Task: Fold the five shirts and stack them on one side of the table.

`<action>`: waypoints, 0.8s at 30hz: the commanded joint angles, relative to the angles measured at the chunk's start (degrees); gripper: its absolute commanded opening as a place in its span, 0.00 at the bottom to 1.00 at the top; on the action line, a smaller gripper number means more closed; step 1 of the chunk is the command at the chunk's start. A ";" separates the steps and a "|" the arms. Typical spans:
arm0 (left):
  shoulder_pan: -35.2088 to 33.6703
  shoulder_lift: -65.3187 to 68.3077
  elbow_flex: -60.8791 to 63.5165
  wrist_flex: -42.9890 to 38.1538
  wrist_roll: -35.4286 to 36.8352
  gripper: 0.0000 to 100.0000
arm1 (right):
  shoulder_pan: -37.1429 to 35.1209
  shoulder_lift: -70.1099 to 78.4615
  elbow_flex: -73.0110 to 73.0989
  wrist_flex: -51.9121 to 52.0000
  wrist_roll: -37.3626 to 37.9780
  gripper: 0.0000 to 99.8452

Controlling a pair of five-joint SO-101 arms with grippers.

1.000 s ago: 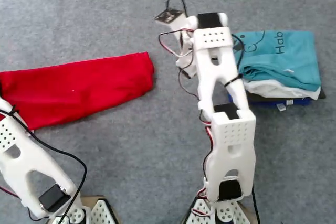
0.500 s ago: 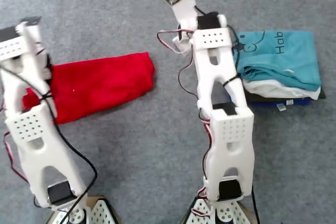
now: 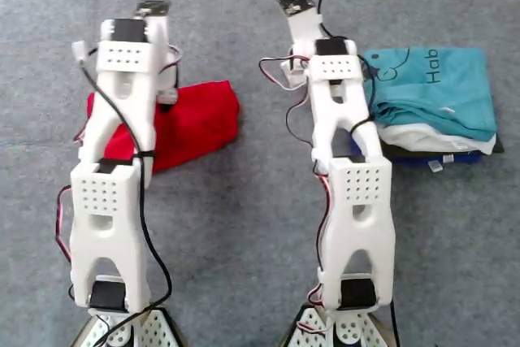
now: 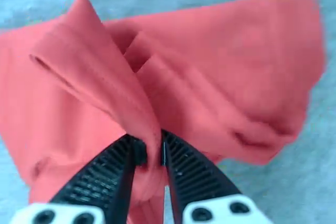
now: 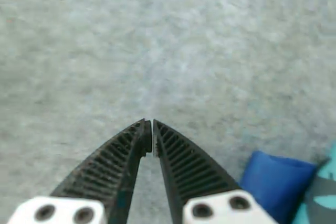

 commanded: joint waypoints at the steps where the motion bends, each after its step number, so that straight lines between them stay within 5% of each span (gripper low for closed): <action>1: 2.07 -3.87 -0.22 -4.57 5.01 0.03 | 1.41 -0.84 -3.30 -1.41 -0.62 0.01; 11: 8.75 -3.78 -0.13 -8.97 8.70 0.03 | 1.67 -0.84 -3.30 -1.49 -0.53 0.01; 24: 9.10 -3.78 0.04 -13.01 8.70 0.03 | 1.67 -0.66 -3.30 -1.49 -0.35 0.01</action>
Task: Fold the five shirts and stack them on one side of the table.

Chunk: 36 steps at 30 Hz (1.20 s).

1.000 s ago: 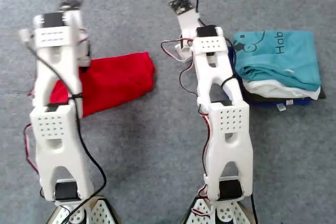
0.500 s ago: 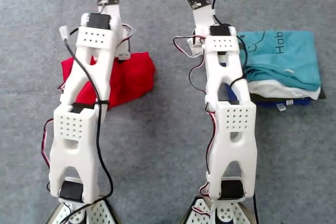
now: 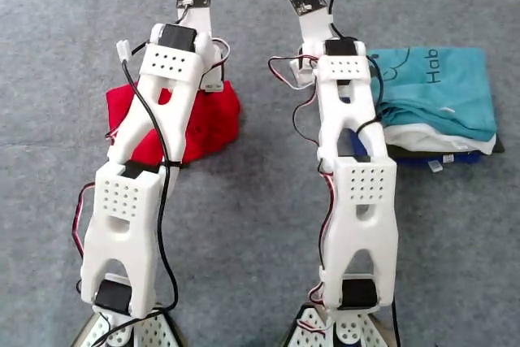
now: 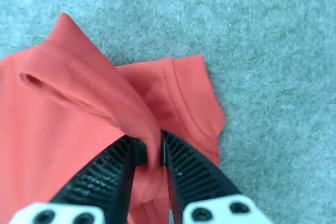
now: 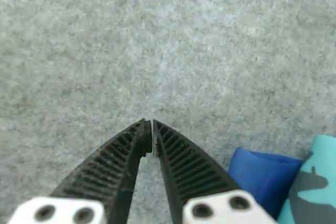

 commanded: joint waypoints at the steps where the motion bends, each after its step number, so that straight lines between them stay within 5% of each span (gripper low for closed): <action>1: 0.66 -3.78 -0.40 -0.88 0.26 0.03 | 0.79 -0.66 -3.30 -0.79 -0.26 0.01; 5: 0.31 -3.78 -0.66 -0.88 1.32 0.05 | 0.79 -0.66 -3.30 -0.53 -0.18 0.01; 13: -4.09 -4.92 -2.86 -0.26 16.79 0.35 | 0.53 -0.84 -3.30 -0.44 -0.26 0.01; 18: -12.88 -6.86 -14.37 5.63 14.51 0.31 | 0.09 -2.68 -6.20 3.96 -0.53 0.01; 25: -28.70 -0.44 -16.31 5.89 8.88 0.11 | -10.11 -7.87 -18.86 25.41 -0.44 0.01; 30: -29.41 8.44 -16.57 4.40 5.80 0.07 | -20.84 -8.04 -28.53 39.74 1.32 0.01; 36: -25.80 15.82 -16.57 3.25 6.07 0.07 | -27.16 -9.36 -23.69 40.35 3.34 0.01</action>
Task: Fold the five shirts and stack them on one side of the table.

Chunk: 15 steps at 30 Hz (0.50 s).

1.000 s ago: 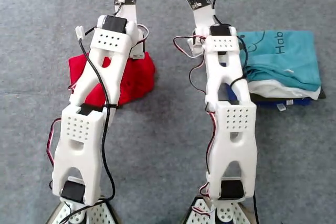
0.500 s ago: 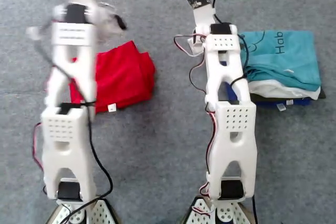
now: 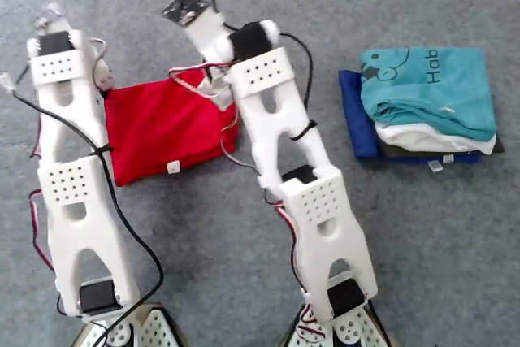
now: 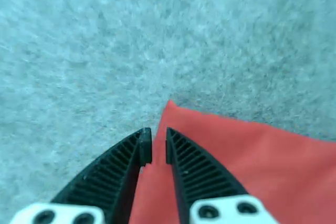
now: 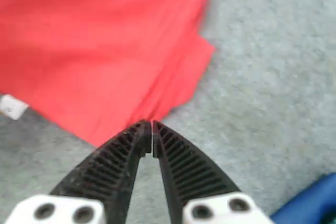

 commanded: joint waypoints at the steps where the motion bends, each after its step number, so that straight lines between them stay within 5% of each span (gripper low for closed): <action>1: 1.27 0.35 -1.80 -0.79 -0.53 0.07 | -2.90 -4.70 2.59 0.79 -0.53 0.01; 8: 1.10 2.90 -1.71 -2.46 -0.53 0.07 | -4.40 -3.03 15.16 -1.23 -3.43 0.01; 15: 0.22 4.22 -1.80 -2.64 -0.53 0.07 | 1.85 4.97 20.18 -6.42 -3.52 0.01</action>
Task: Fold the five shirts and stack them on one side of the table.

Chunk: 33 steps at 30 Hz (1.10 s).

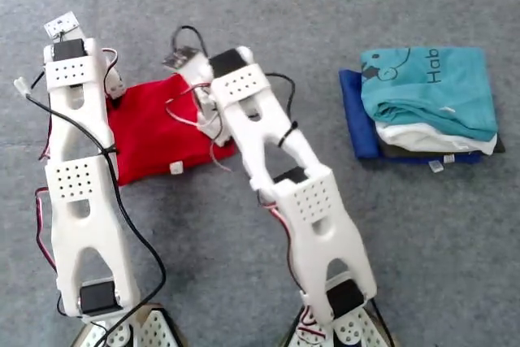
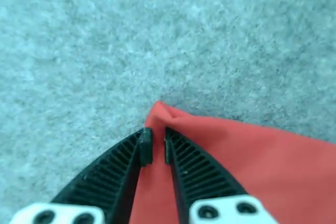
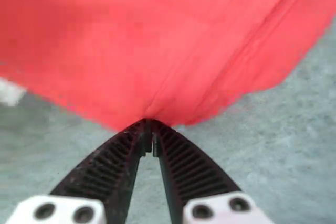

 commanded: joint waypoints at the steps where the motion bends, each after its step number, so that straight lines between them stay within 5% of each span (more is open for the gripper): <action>1: -0.84 -0.35 -1.54 -0.79 -0.53 0.07 | 2.64 1.54 0.22 -1.23 -0.44 0.01; 12: -1.01 -1.14 -2.24 -0.26 -0.53 0.07 | 3.43 -0.92 -4.79 2.73 0.70 0.01; 21: -1.80 -2.90 -17.80 12.13 -0.53 0.02 | 3.25 -3.65 -9.98 5.71 0.70 0.01; 33: -5.67 -2.99 -19.65 12.13 -0.62 0.03 | 5.89 -11.65 -8.13 6.07 0.70 0.01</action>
